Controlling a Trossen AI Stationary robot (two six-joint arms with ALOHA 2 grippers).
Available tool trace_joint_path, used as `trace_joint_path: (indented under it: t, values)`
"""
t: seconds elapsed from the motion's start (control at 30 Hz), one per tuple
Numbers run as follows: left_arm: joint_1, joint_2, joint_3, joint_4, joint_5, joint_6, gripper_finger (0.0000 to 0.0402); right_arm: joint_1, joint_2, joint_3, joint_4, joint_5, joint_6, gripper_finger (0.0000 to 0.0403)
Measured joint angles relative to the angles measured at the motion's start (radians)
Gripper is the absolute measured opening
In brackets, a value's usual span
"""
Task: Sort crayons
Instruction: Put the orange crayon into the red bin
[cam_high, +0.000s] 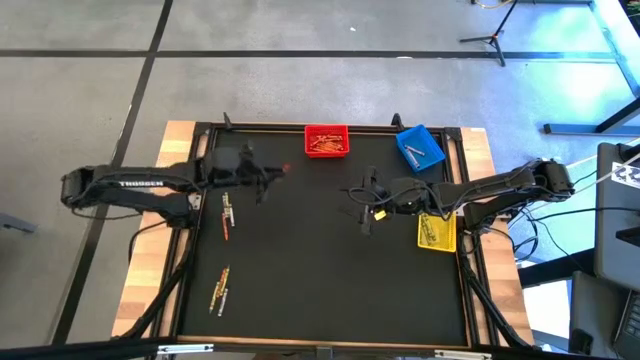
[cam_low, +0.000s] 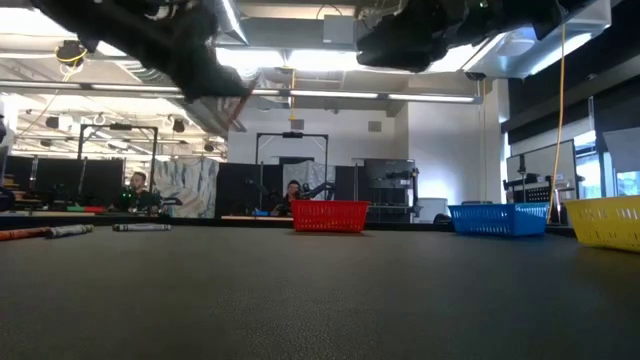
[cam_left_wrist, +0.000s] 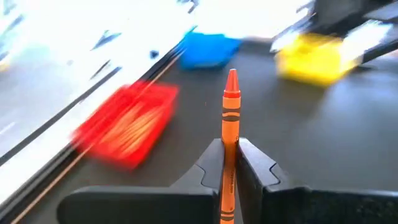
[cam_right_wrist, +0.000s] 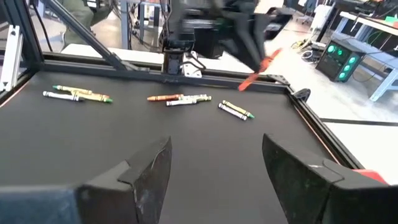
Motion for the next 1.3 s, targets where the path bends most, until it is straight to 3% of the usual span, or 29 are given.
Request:
trace_joint_path:
  t: [0.2, 0.5, 0.77, 0.93, 1.1, 1.3]
  values:
    - [-0.163, 0.063, -0.123, 0.474, 0.061, 0.001, 0.0012, 0.0, 0.02, 0.0, 0.074, -0.001, 0.0, 0.025]
    - [-0.302, 0.286, -0.141, 0.906, 0.004, 0.131, 0.0012, 0.0, 0.167, 0.01, 0.324, -0.032, -0.048, 0.025]
    - [-0.343, 0.391, -0.119, 1.057, 0.009, 0.177, 0.0012, 0.0, 0.294, 0.1, 0.341, -0.104, -0.051, 0.025]
    - [-0.347, 0.392, -0.119, 1.057, 0.004, 0.184, 0.0012, 0.001, 0.342, 0.148, 0.34, -0.124, -0.071, 0.0246]
    - [-0.347, 0.392, -0.119, 1.053, 0.005, 0.184, 0.0012, 0.001, 0.37, 0.186, 0.348, -0.124, -0.051, 0.0195]
    - [-0.347, 0.392, -0.119, 1.042, 0.003, 0.185, 0.0012, 0.001, 0.382, 0.198, 0.332, -0.127, -0.055, 0.0069]
